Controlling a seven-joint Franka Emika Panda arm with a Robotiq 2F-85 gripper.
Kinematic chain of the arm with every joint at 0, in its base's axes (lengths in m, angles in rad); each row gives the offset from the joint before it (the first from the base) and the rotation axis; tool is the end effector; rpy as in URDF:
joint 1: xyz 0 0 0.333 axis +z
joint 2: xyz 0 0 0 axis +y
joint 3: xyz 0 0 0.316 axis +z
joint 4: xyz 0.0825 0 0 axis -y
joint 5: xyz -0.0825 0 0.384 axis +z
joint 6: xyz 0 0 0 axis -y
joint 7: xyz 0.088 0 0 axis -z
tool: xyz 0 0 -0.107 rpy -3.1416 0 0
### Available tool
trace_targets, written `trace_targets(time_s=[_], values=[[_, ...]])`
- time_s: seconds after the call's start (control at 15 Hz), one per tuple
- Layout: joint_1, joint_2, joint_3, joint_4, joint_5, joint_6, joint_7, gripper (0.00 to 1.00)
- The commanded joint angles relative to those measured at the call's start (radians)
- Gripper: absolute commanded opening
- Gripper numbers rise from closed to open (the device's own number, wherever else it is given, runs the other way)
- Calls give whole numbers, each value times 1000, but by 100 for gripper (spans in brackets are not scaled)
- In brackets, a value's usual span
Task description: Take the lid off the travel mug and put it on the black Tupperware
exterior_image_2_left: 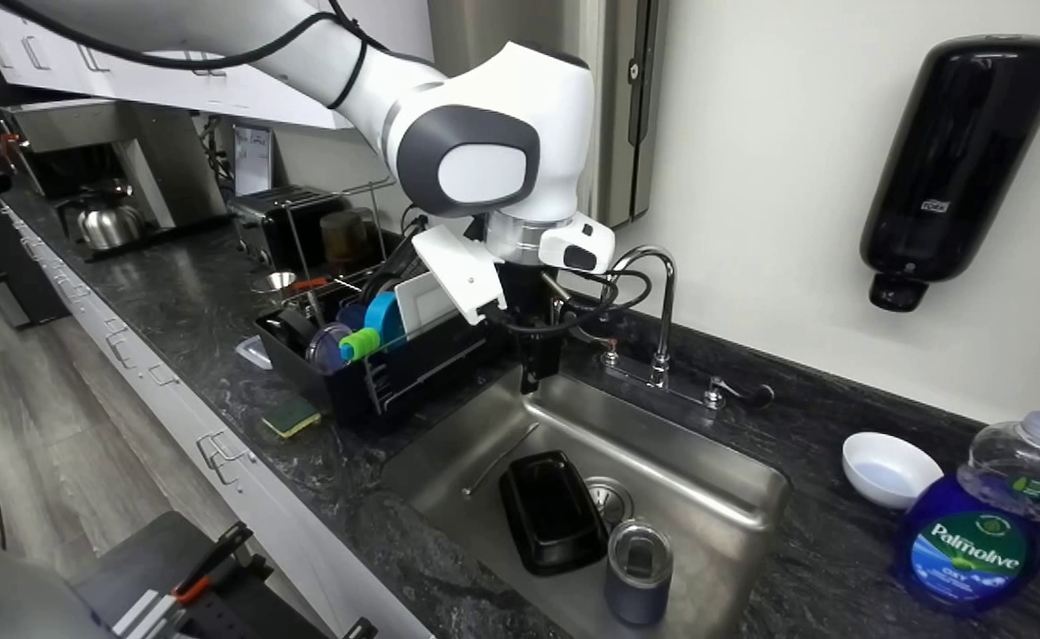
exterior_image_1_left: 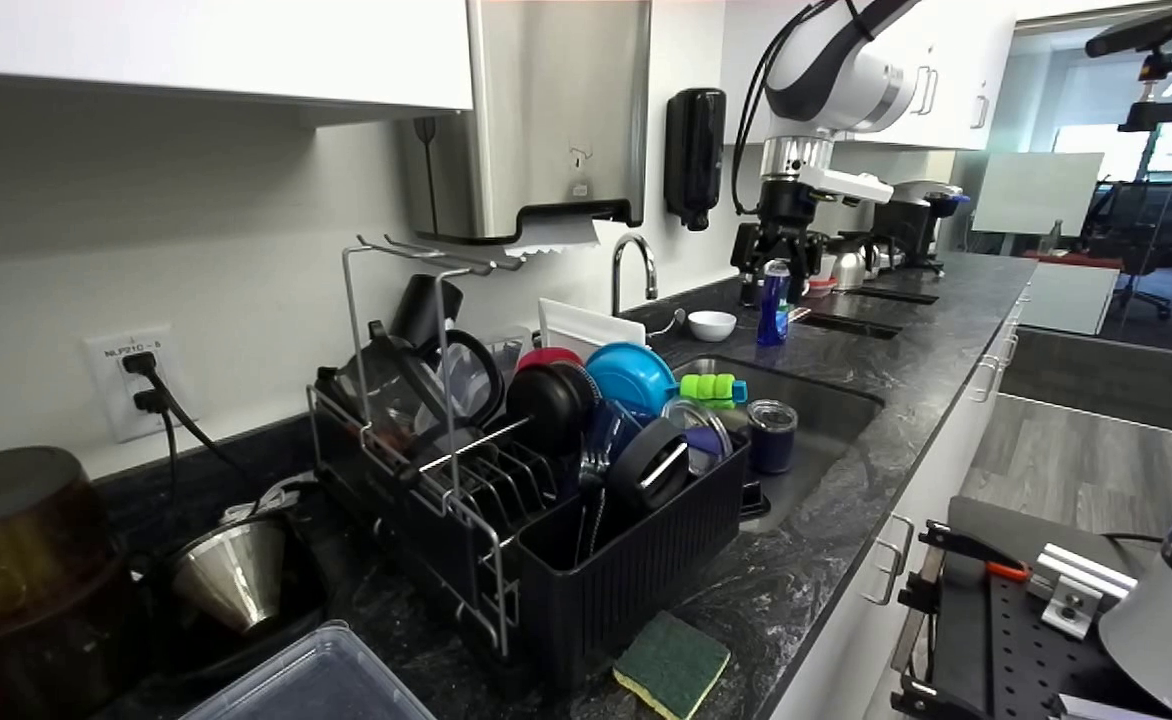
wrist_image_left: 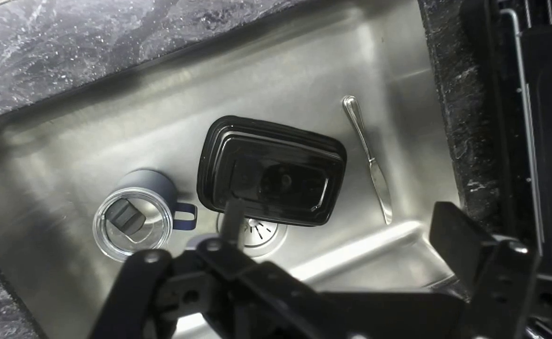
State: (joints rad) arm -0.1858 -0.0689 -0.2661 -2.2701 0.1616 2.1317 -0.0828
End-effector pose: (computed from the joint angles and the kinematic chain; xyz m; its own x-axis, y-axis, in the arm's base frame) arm 0.4528 -0.2126 0.3807 0.8968 -0.4374 -0.0665 -0.4423 -0.8836 -0.1536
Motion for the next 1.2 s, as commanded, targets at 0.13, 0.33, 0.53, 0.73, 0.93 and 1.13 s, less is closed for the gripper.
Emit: trace_targets(time_s=[0.13, 0.33, 0.53, 0.73, 0.93, 1.13], values=[[-7, 4, 17, -1, 10, 15, -1, 100], [9, 60, 39, 19, 18, 79, 12, 100], [12, 169, 56, 78, 16, 122, -3, 100], [-8, 278, 64, 167, 14, 126, -50, 100], [-38, 364, 65, 269, -8, 103, -96, 100], [-72, 428, 64, 346, -21, 98, -122, 100]])
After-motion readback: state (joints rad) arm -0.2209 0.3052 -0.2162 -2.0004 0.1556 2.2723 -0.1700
